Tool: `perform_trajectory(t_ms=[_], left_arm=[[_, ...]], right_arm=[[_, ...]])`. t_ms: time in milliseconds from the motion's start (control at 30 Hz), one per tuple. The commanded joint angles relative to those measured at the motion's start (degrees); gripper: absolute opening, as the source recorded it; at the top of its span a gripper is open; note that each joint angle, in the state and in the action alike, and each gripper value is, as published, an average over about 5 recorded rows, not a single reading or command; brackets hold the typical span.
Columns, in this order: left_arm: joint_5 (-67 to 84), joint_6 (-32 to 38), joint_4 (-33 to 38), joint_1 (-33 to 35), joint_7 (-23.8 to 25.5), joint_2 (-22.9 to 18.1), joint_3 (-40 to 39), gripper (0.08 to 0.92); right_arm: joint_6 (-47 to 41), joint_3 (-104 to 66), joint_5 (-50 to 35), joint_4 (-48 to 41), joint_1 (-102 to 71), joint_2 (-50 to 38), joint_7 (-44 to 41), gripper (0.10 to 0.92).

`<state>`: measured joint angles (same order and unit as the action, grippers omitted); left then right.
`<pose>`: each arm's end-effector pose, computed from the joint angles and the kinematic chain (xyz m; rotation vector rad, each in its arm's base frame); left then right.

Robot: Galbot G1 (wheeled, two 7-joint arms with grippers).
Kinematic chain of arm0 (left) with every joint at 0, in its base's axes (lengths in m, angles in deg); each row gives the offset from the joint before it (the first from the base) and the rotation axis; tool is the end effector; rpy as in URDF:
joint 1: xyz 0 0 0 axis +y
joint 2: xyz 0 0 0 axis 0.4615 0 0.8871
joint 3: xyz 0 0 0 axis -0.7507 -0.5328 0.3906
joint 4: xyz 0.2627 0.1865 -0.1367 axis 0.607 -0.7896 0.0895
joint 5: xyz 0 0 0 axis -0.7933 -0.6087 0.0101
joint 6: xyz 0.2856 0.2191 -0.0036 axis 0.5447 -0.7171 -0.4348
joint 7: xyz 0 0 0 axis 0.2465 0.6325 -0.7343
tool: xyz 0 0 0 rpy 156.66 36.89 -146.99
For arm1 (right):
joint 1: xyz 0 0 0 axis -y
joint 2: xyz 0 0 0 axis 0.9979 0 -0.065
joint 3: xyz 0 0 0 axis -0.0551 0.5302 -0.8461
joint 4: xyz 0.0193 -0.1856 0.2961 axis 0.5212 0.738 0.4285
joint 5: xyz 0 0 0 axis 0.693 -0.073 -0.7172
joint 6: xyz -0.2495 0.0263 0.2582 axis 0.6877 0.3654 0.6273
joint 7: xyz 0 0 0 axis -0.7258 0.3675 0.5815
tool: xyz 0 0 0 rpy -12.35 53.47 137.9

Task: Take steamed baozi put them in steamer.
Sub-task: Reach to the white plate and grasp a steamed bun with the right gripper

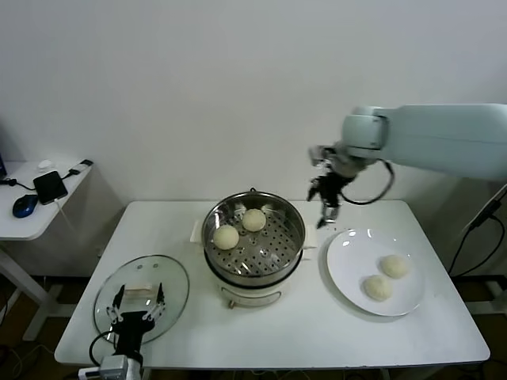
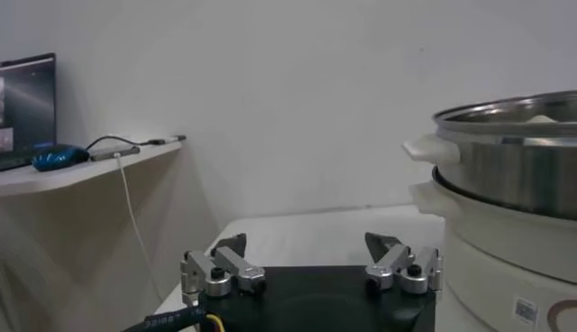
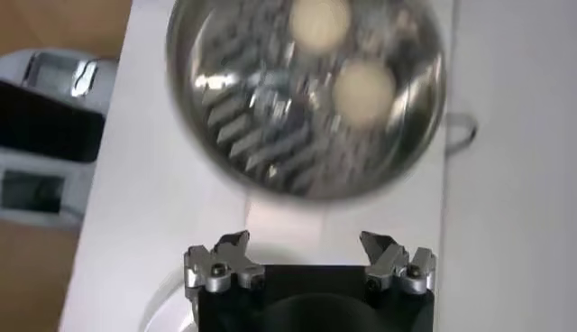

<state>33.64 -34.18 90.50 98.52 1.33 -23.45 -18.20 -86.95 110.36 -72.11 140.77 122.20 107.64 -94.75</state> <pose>0.1476 0.0483 -0.3598 0.2336 -2.9462 -0.1888 0.5261 -0.0804 -0.0253 1.3211 -1.3892 1.2677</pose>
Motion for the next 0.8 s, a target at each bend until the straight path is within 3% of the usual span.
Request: perform_trajectory(t_ms=[33, 333, 800], left_arm=[[0.0, 0.1, 0.0, 0.0, 0.1, 0.0, 0.0, 0.823], [-0.1, 0.4, -0.1, 0.6, -0.2, -0.6, 0.3, 0.823], [-0.9, 0.6, -0.1, 1.3, -0.4, -1.3, 0.2, 0.823]], right_arm=[[2.9, 5.7, 12.7, 5.3, -2.4, -18.5, -3.0, 0.823], [0.6, -4.2, 21.3, 0.7, -18.7, -21.4, 0.5, 0.823], [-1.9, -20.7, 24.8, -6.5, -36.5, -16.9, 5.7, 0.823]])
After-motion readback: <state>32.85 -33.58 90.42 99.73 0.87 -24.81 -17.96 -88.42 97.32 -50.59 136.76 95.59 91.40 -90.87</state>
